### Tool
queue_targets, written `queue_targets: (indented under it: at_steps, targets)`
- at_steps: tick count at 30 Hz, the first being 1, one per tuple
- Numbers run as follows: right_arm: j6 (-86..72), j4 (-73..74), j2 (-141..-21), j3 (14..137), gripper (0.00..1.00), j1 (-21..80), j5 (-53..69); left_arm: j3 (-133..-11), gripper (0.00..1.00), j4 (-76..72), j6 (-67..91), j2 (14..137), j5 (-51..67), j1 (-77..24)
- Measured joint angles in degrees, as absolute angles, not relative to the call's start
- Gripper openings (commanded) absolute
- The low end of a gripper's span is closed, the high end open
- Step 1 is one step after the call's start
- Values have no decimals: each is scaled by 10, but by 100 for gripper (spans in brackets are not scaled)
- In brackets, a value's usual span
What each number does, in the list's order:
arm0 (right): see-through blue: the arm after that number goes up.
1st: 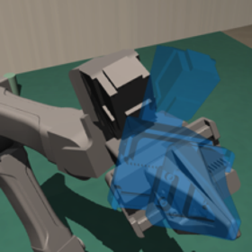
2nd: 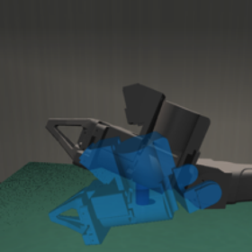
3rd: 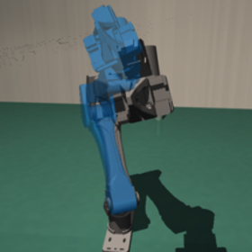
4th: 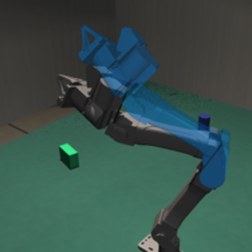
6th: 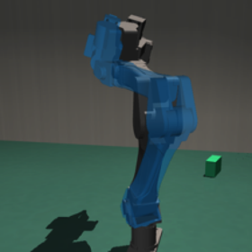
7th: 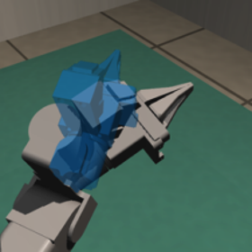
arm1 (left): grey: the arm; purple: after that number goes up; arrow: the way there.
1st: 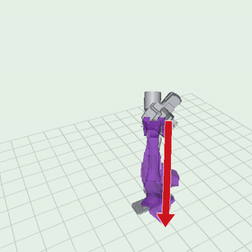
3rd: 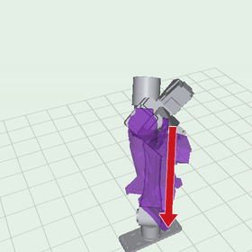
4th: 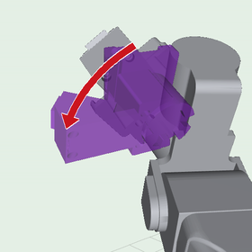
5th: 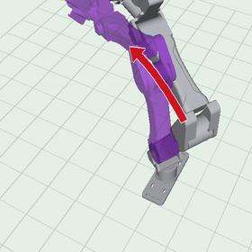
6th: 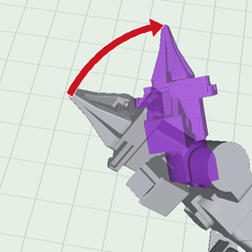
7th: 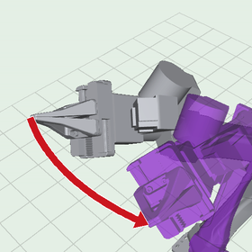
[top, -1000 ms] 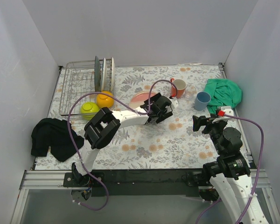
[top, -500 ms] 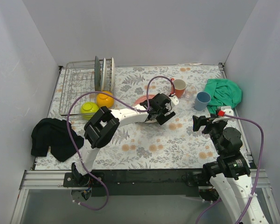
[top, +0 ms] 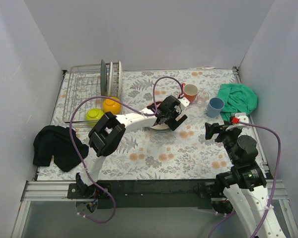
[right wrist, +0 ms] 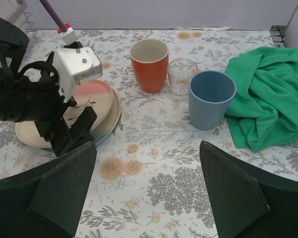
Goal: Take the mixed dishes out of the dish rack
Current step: Place the plate at the center of the board.
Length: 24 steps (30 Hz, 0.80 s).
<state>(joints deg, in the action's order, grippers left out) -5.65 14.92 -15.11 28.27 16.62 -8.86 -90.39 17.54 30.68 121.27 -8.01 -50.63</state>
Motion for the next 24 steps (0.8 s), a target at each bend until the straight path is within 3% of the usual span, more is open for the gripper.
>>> queue_targets:
  at_steps: [14, 24]
  targets:
    - [-57, 149, -151, 283, 93, 166, -88, -905, 98, 178, 339, 1216, -89, -517]
    - [-57, 149, -154, 283, 92, 166, -89, -905, 98, 178, 359, 1238, -179, -577]
